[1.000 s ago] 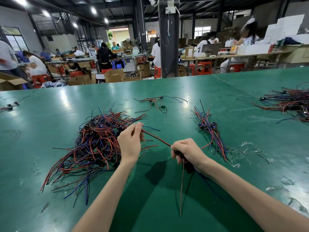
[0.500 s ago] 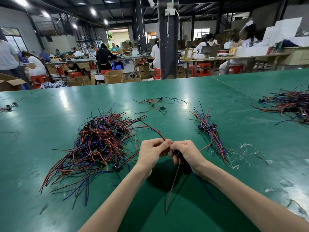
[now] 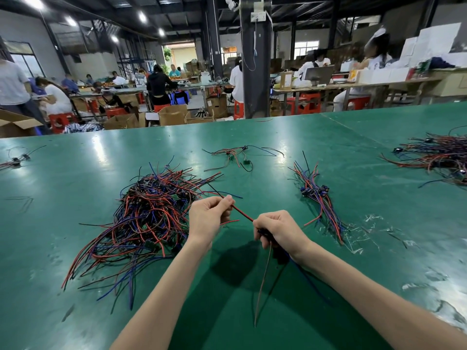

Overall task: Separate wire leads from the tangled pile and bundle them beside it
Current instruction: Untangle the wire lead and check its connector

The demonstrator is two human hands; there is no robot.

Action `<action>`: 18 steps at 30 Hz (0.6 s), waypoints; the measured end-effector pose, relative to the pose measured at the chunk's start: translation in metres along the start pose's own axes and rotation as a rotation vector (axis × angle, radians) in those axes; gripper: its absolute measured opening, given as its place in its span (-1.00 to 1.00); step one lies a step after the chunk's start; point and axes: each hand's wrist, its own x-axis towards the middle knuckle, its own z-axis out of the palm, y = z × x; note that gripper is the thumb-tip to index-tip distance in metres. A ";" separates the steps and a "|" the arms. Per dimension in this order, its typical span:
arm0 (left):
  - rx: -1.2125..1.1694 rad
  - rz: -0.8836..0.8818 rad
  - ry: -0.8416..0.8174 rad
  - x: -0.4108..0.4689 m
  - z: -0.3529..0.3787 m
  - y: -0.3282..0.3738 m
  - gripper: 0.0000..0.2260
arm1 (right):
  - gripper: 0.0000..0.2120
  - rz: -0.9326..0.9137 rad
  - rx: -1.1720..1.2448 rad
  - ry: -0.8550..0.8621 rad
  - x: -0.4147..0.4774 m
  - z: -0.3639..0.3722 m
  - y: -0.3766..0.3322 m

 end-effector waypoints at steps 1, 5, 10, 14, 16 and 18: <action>0.006 0.007 0.013 0.002 -0.003 0.000 -0.83 | -0.66 -0.002 -0.003 0.000 0.000 0.000 0.001; 0.002 0.006 0.097 0.011 -0.016 0.000 -0.84 | -0.74 -0.009 -0.014 -0.008 -0.001 0.000 0.000; 0.062 0.033 0.156 0.016 -0.024 -0.002 -0.83 | -0.77 -0.016 -0.034 -0.036 -0.001 0.003 0.000; 0.339 0.191 0.154 0.013 -0.023 -0.003 -0.79 | -0.76 -0.017 -0.040 -0.031 -0.001 0.001 0.002; 0.427 0.270 0.167 0.012 -0.023 -0.003 -0.75 | -0.76 -0.015 -0.043 -0.028 0.000 0.000 0.003; 0.476 0.318 0.196 0.012 -0.024 -0.003 -0.71 | -0.76 -0.018 -0.048 -0.028 0.000 0.000 0.003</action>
